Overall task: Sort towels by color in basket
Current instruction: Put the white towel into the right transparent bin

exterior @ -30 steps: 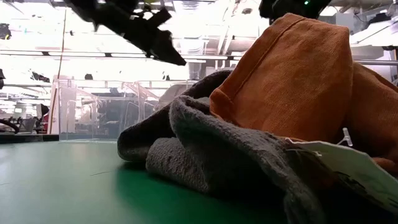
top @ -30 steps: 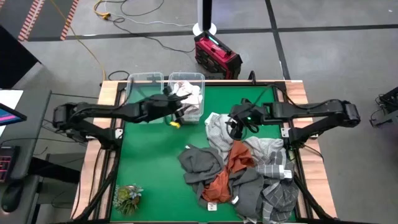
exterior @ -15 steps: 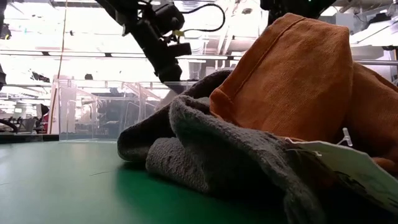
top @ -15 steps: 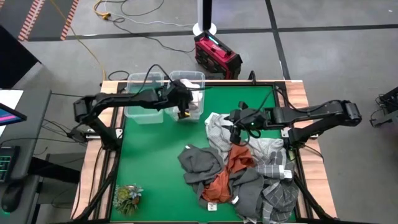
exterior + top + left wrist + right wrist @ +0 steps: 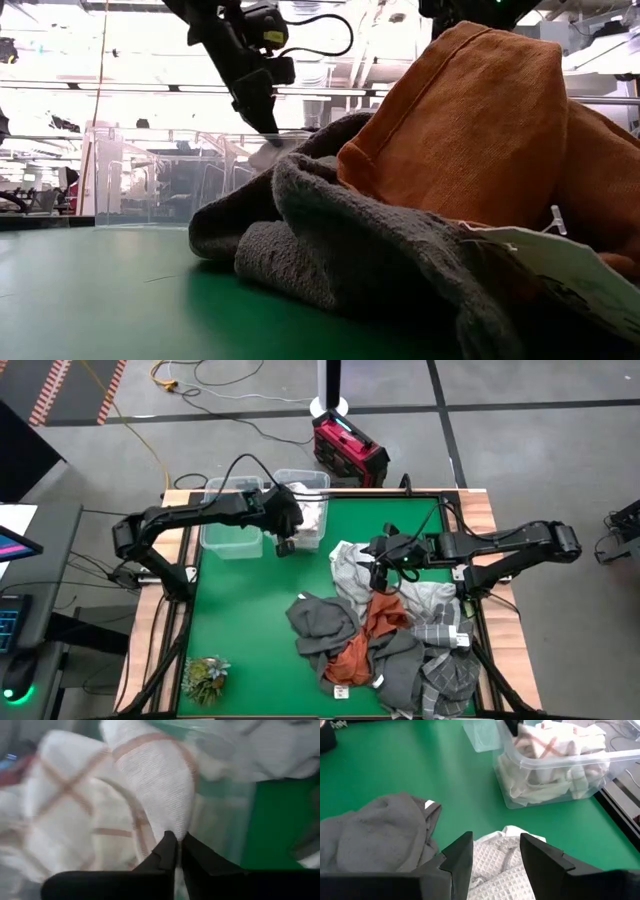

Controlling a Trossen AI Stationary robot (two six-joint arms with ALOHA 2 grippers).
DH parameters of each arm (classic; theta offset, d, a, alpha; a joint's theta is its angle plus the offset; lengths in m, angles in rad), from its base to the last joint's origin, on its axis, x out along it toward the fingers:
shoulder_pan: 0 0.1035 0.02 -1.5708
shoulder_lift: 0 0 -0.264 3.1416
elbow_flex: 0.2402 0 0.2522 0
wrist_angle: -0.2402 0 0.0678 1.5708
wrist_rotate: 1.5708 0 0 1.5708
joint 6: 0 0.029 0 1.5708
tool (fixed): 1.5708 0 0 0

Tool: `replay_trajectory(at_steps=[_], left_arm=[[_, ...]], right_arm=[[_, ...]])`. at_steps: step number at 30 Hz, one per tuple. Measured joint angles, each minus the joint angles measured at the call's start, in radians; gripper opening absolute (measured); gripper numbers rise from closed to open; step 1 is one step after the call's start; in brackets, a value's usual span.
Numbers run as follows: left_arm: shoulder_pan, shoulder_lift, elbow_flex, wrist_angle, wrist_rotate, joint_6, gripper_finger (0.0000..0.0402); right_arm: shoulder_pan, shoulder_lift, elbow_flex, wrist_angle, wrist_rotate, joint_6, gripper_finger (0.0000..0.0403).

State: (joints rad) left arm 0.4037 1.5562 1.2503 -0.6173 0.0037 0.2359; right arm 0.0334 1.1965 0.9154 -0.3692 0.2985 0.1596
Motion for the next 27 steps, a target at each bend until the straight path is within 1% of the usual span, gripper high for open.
replay_trajectory(at_steps=[4, 7, 8, 14, 16, 18, 22, 27], left_arm=[[-0.029, -0.002, 0.001, -0.032, 0.034, -0.06, 0.0006], [-0.054, -0.01, 0.001, -0.054, 0.098, -0.085, 0.0003], [-0.061, -0.011, 0.001, -0.056, 0.104, -0.087, 0.0003], [-0.07, -0.01, 0.0, -0.057, 0.104, -0.093, 0.0003], [-0.07, -0.01, 0.0, -0.057, 0.095, -0.07, 0.0003], [-0.07, -0.01, 0.0, -0.052, 0.033, -0.017, 0.0002], [-0.069, -0.01, 0.0, -0.004, -0.169, 0.092, 0.0005], [-0.065, -0.01, 0.0, 0.088, -0.391, 0.264, 0.0004]], right_arm=[[0.0, 0.0, 0.0, 0.018, 0.0, -0.008, 0.0191], [0.0, 0.0, 0.0, 0.02, 0.0, -0.011, 0.0191], [0.0, 0.0, 0.0, 0.02, 0.0, -0.013, 0.0191], [0.0, 0.0, 0.0, 0.031, 0.0, -0.037, 0.0191], [0.0, 0.0, 0.0, 0.035, 0.0, -0.039, 0.0191], [0.0, 0.0, 0.0, 0.034, 0.0, -0.04, 0.0191], [-0.001, 0.0, 0.0, 0.034, 0.0, -0.04, 0.0191], [-0.001, 0.0, 0.0, 0.034, 0.0, -0.047, 0.0191]])
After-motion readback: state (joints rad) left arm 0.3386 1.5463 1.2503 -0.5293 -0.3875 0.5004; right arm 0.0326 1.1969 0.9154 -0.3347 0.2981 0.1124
